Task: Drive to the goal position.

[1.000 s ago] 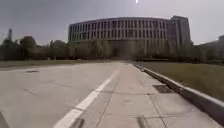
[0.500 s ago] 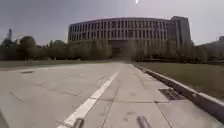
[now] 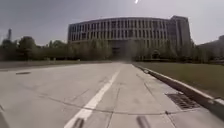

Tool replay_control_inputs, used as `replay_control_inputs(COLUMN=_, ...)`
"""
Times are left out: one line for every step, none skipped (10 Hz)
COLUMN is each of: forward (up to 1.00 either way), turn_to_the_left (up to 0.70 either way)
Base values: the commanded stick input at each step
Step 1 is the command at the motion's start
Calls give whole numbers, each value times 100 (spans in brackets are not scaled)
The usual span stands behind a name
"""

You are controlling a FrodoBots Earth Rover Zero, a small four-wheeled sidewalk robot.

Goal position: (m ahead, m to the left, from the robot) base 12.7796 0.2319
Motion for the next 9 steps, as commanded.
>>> replay_control_inputs(forward=70, turn_to_the_left=0)
replay_control_inputs(forward=70, turn_to_the_left=0)
replay_control_inputs(forward=70, turn_to_the_left=0)
replay_control_inputs(forward=70, turn_to_the_left=0)
replay_control_inputs(forward=70, turn_to_the_left=0)
replay_control_inputs(forward=70, turn_to_the_left=0)
replay_control_inputs(forward=70, turn_to_the_left=0)
replay_control_inputs(forward=70, turn_to_the_left=0)
replay_control_inputs(forward=70, turn_to_the_left=0)
